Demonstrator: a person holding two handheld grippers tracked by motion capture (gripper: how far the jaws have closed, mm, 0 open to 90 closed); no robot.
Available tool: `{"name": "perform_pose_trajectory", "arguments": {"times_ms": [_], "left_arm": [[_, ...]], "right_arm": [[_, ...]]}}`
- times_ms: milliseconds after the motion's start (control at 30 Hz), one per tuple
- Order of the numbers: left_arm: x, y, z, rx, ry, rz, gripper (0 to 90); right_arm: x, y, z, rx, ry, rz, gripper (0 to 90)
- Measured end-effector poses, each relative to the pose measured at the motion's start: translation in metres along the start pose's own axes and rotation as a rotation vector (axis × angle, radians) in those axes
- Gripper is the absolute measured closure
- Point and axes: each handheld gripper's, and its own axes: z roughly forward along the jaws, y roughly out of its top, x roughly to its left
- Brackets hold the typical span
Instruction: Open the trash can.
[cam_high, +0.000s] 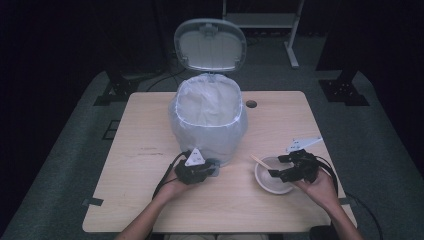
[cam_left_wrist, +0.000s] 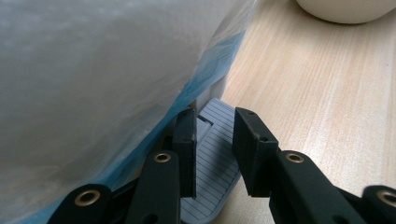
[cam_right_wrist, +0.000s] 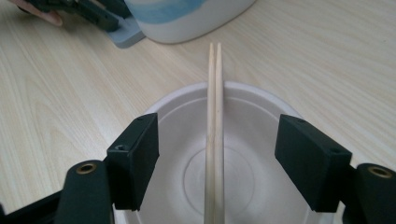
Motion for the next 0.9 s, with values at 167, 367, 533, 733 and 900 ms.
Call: {"name": "perform_pose_trajectory", "arguments": {"times_ms": [167,367,533,733,900], "left_arm": [[0.0,0.0,0.0,-0.002,0.0,-0.001,71.0],[0.0,0.0,0.0,-0.002,0.001,-0.004,71.0],[0.0,0.0,0.0,-0.002,0.001,-0.003,71.0],[0.0,0.0,0.0,-0.002,0.002,-0.006,71.0],[0.0,0.0,0.0,-0.002,0.003,-0.007,71.0]], "right_arm": [[0.001,0.0,0.005,0.035,0.024,-0.014,33.5],[0.001,-0.002,0.012,0.095,0.022,-0.031,45.8],[-0.002,-0.003,0.015,0.123,0.015,-0.03,55.1],[-0.004,-0.005,0.021,0.166,0.017,-0.029,69.5],[-0.006,-0.006,0.023,0.186,0.027,-0.019,78.5]]}}
